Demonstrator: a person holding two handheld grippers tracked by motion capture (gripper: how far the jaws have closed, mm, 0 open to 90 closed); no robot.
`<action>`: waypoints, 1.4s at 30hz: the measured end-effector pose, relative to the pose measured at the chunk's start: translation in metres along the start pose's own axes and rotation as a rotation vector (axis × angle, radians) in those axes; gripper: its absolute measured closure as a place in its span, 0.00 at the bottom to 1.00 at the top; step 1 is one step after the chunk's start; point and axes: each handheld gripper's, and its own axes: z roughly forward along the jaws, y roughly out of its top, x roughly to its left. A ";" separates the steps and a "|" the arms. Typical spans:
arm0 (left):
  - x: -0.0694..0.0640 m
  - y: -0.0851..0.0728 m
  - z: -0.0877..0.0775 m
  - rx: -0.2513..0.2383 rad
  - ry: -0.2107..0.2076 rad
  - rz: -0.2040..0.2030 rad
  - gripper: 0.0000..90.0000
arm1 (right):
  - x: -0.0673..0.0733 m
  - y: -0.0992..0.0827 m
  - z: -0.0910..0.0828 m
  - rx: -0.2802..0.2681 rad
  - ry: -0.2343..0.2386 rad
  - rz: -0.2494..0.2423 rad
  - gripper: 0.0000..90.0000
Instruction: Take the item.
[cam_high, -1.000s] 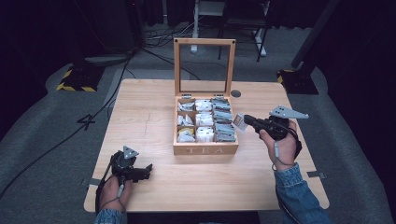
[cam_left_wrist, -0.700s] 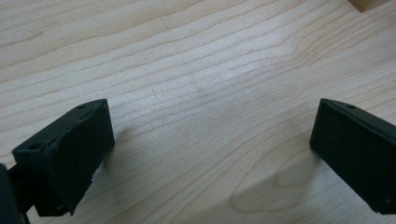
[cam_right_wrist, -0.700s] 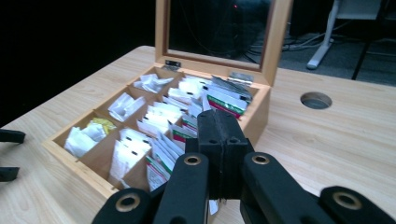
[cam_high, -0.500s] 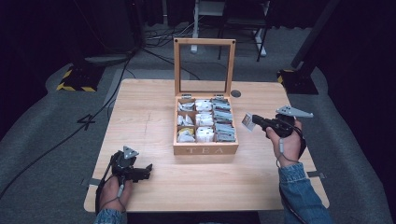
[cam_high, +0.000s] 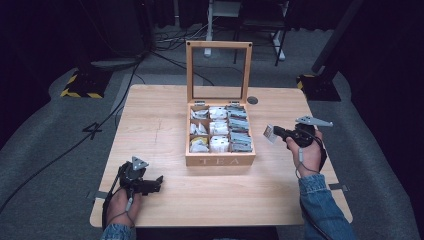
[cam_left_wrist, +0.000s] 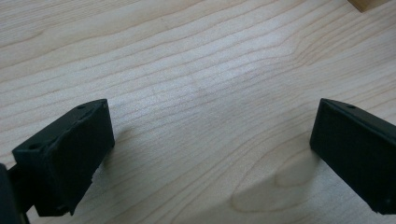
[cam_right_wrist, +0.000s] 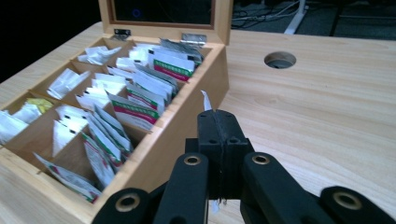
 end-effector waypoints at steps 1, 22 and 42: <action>0.000 0.000 0.000 0.000 0.000 0.000 0.00 | -0.003 -0.002 0.002 0.009 -0.008 0.004 1.00; 0.000 0.000 0.000 0.001 0.000 0.000 0.00 | -0.026 -0.021 0.018 0.108 -0.064 0.062 1.00; 0.000 0.000 0.000 0.000 0.000 0.000 0.00 | -0.045 -0.036 0.027 0.225 -0.148 0.109 0.82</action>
